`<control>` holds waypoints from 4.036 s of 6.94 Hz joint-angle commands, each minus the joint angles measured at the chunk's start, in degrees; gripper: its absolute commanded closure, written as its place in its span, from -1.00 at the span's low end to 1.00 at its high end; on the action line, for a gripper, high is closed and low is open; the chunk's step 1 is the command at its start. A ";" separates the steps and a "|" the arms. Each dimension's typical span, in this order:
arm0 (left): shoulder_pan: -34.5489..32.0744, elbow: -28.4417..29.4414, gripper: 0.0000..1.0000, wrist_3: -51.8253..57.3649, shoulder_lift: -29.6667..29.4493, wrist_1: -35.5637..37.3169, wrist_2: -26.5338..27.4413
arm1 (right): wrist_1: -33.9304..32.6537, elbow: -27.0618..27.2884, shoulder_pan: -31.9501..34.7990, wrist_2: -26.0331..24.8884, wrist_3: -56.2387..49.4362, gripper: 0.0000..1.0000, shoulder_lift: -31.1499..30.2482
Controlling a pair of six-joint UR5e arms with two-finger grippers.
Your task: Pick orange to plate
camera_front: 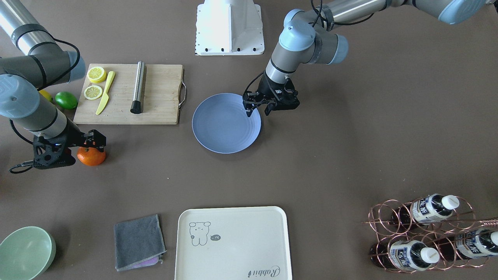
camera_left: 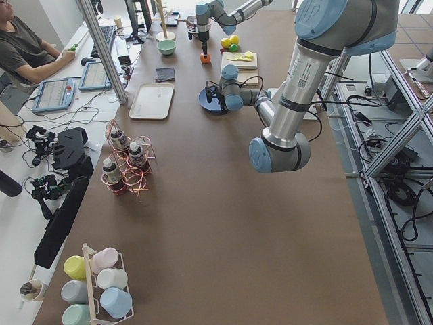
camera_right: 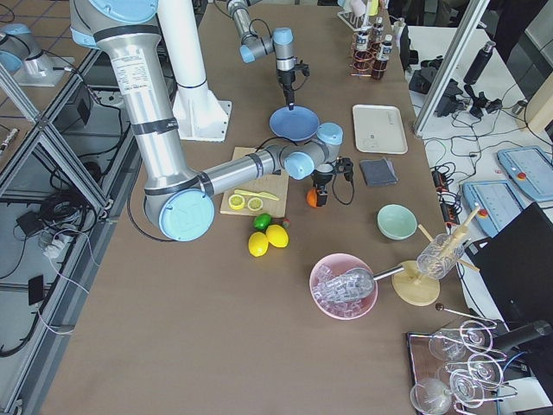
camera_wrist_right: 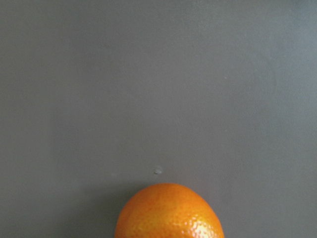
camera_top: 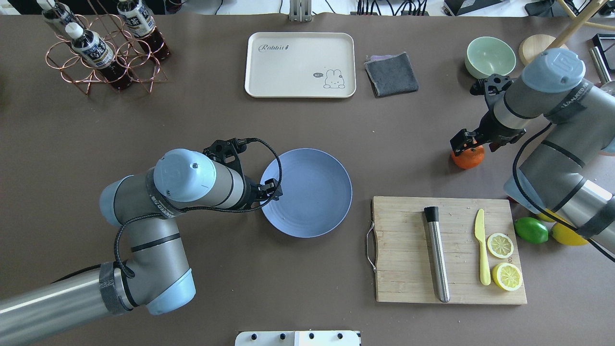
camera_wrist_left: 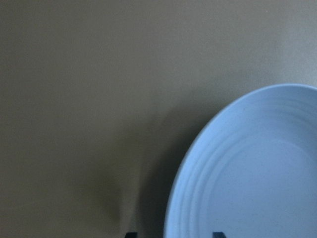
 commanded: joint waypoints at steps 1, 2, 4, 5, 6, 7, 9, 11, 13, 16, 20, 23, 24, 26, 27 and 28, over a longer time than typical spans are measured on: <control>-0.17 0.00 -0.83 0.00 -0.05 0.10 0.00 | -0.08 -0.47 -0.27 -0.38 0.59 -0.52 0.23; -0.35 0.00 -0.92 0.00 -0.05 0.10 0.00 | 0.00 -0.38 -0.27 -0.29 0.60 0.95 0.24; -1.39 -1.40 -0.92 0.09 0.04 0.97 -0.17 | -0.78 1.89 -0.01 0.58 4.34 1.00 4.00; -5.49 -4.02 -0.92 0.70 1.70 1.50 -2.87 | -0.87 4.95 -0.36 1.02 7.68 1.00 5.49; -11.63 -6.31 -0.93 5.58 3.71 3.59 -8.81 | -2.53 7.33 -2.88 0.94 14.68 1.00 8.38; -17.60 -9.11 -0.93 13.46 7.82 6.14 -13.66 | -4.02 8.23 -5.61 0.15 18.75 1.00 11.63; -25.72 -9.67 -0.93 25.80 12.68 7.39 -19.40 | -4.22 8.41 -14.12 -6.33 28.34 1.00 17.35; -27.93 -9.41 -0.93 27.07 13.49 7.39 -19.51 | -3.95 7.54 -21.16 -12.40 31.88 1.00 19.56; -30.31 -10.28 -0.93 27.16 15.49 7.39 -19.60 | -3.52 3.42 -24.43 -15.13 33.20 1.00 22.63; -30.41 -11.16 -0.93 27.07 15.77 7.39 -19.51 | -3.51 1.82 -25.06 -15.59 33.20 0.58 22.82; -30.41 -11.95 -0.94 27.07 16.21 7.39 -19.60 | -3.34 2.51 -24.63 -15.41 32.77 -1.00 22.82; -38.09 -12.04 -0.94 40.15 15.95 15.24 -25.09 | -4.21 13.05 -1.36 3.21 22.48 -1.00 8.55; -43.97 -12.65 -0.94 51.48 15.69 22.87 -27.74 | -4.30 13.07 7.90 9.49 10.04 -1.00 2.93; -52.25 -11.79 -0.94 71.97 18.39 31.79 -28.74 | -12.58 10.01 22.07 13.06 -18.31 -1.00 -3.70; -57.69 -10.04 -0.94 80.34 21.20 32.43 -30.91 | -19.96 5.82 28.40 12.80 -36.05 -1.00 -4.50; -62.70 -8.37 -0.94 86.17 23.75 32.44 -37.20 | -21.60 -2.14 36.91 12.98 -51.37 -1.00 -4.42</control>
